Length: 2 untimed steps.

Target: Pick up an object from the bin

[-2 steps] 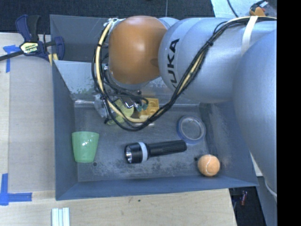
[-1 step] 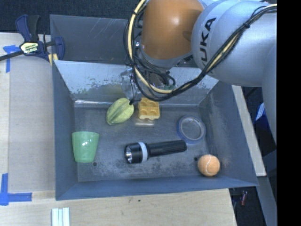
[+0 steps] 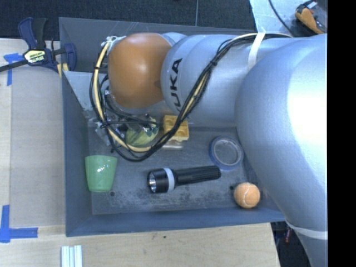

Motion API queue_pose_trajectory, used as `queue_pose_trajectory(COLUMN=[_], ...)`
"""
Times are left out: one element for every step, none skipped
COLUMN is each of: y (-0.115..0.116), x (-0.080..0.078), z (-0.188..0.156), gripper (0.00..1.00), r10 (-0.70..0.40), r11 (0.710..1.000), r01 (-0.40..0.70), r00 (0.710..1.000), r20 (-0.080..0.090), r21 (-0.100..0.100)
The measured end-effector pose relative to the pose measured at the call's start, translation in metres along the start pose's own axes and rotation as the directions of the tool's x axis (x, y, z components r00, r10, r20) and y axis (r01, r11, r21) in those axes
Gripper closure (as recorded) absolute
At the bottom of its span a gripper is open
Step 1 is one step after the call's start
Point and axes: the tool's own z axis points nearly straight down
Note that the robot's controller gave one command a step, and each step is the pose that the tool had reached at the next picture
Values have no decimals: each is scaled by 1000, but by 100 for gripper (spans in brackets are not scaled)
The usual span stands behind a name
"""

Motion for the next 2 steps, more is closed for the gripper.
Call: queue_pose_trajectory(y=[-57, 38], x=[42, 54], z=[-54, 45], gripper=[100, 100], r10=[219, -92], r11=[976, 996], r01=[-219, 92], r00=[976, 996], r20=[0, -6], r21=[14, -1])
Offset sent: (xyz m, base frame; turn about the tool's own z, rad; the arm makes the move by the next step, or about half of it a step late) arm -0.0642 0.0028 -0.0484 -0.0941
